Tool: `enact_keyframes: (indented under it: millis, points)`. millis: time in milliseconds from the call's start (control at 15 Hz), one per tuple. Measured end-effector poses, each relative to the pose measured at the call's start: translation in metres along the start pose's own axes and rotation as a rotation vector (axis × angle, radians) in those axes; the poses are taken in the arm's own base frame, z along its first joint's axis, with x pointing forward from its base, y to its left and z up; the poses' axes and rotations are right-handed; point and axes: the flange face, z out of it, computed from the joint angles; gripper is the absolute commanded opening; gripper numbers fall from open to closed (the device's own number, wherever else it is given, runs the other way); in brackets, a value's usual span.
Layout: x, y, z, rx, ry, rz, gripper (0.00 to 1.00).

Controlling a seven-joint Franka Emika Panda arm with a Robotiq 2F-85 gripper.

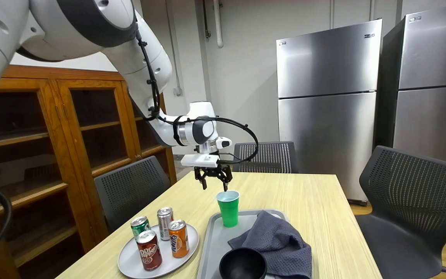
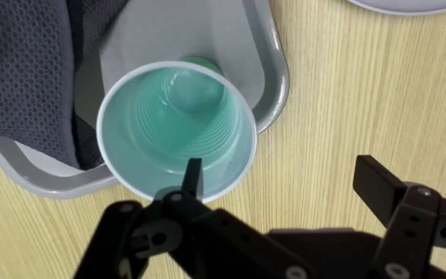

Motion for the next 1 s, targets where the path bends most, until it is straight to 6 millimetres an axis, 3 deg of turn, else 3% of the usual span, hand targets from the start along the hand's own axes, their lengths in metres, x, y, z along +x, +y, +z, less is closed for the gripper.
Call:
enact_keyframes:
  millis: [533, 600, 733, 1000]
  points:
    - [-0.004, -0.001, 0.019, -0.001, -0.030, -0.001, 1.00]
    - [-0.005, -0.001, 0.020, -0.001, -0.033, -0.001, 0.75]
    - [-0.006, 0.000, 0.023, -0.001, -0.039, -0.001, 0.66]
    - [-0.006, 0.001, 0.027, -0.003, -0.043, 0.000, 0.34]
